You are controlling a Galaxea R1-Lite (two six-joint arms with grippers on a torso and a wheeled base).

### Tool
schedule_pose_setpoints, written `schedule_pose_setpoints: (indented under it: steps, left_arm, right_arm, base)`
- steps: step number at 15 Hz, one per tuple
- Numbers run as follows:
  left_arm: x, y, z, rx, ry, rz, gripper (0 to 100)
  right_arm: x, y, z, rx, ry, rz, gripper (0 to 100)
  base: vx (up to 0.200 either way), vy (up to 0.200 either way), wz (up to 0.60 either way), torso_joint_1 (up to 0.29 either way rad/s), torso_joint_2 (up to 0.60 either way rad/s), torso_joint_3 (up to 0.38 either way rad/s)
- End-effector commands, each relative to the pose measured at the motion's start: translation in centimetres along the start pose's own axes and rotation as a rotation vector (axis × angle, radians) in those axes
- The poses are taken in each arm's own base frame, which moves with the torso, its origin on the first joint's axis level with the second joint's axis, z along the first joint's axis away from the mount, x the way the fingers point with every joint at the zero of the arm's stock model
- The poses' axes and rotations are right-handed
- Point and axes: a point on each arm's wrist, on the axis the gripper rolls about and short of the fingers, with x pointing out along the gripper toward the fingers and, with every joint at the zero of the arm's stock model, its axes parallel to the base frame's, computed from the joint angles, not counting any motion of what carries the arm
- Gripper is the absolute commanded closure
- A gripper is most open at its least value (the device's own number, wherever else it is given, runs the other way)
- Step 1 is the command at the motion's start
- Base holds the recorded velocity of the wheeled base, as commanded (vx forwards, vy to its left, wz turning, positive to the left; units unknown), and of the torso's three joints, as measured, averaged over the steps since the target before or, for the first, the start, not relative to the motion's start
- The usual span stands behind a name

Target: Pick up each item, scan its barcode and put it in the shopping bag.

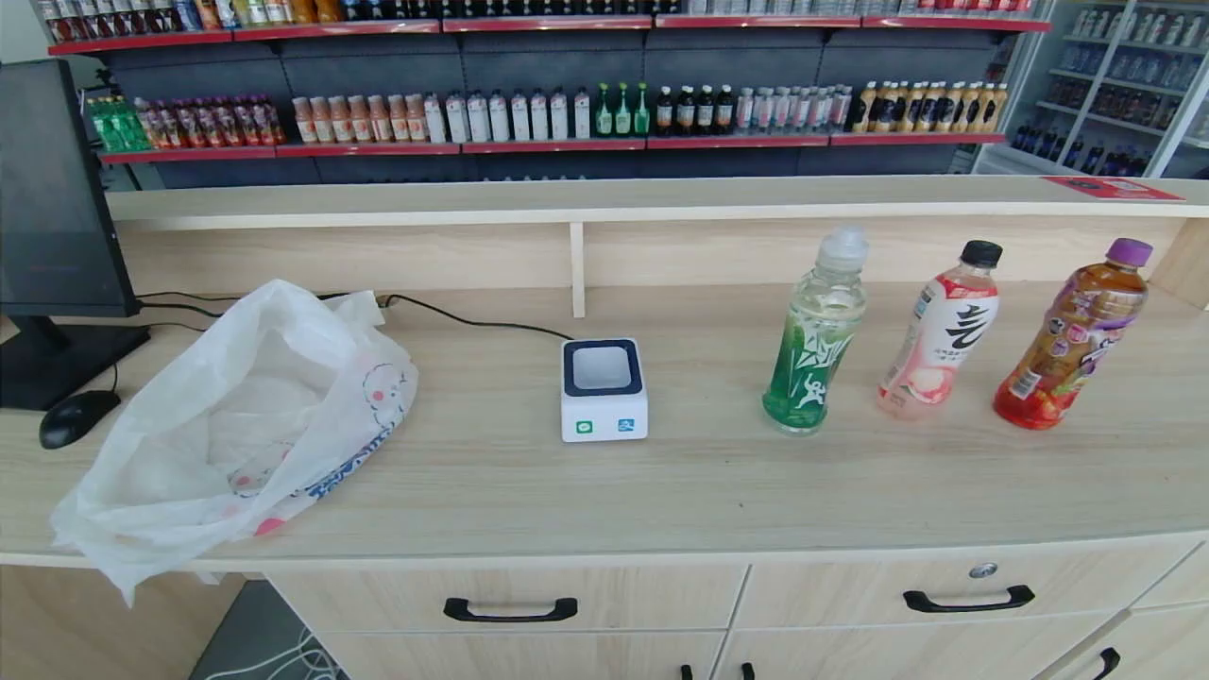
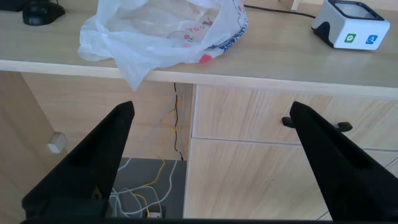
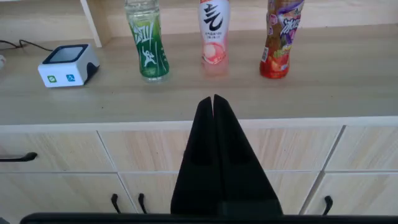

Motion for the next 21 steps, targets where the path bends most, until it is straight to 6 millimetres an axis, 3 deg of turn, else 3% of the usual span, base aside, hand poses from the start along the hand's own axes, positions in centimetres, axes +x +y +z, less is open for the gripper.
schedule_pose_setpoints:
  steps: [1, 3, 6, 7, 10, 15, 16, 21]
  left_arm:
    - [0.0, 0.0, 0.0, 0.0, 0.001, 0.0, 0]
    - [0.0, 0.0, 0.0, 0.0, -0.001, 0.0, 0]
    - [0.0, 0.0, 0.0, 0.0, 0.001, 0.0, 0]
    - [0.0, 0.0, 0.0, 0.0, 0.001, 0.0, 0]
    - [0.0, 0.0, 0.0, 0.0, 0.001, 0.0, 0]
    - [0.0, 0.0, 0.0, 0.0, 0.001, 0.0, 0]
    - [0.0, 0.0, 0.0, 0.0, 0.001, 0.0, 0]
    - [0.0, 0.0, 0.0, 0.0, 0.001, 0.0, 0]
  right_arm:
    - [7.2, 0.4, 6.2, -0.028, -0.035, 0.088, 100]
    - [14.2, 1.1, 7.7, -0.032, -0.141, 0.105, 100]
    - [21.7, 3.3, 6.7, -0.018, -0.215, 0.186, 100]
    - [23.4, 3.9, 6.5, -0.016, -0.233, 0.202, 100]
    - [26.3, 6.0, 5.0, 0.06, -0.226, 0.293, 100]
    - [27.9, 7.3, 1.3, 0.034, -0.126, 0.367, 100]
    - [28.0, 7.5, 0.4, 0.031, -0.096, 0.375, 0]
    - [28.2, 7.8, -1.9, 0.037, -0.017, 0.383, 0]
  base:
    - [0.0, 0.0, 0.0, 0.0, 0.0, 0.0]
    - [0.0, 0.0, 0.0, 0.0, 0.0, 0.0]
    - [0.0, 0.0, 0.0, 0.0, 0.0, 0.0]
    - [0.0, 0.0, 0.0, 0.0, 0.0, 0.0]
    - [0.0, 0.0, 0.0, 0.0, 0.0, 0.0]
    - [0.0, 0.0, 0.0, 0.0, 0.0, 0.0]
    - [0.0, 0.0, 0.0, 0.0, 0.0, 0.0]
    - [0.0, 0.0, 0.0, 0.0, 0.0, 0.0]
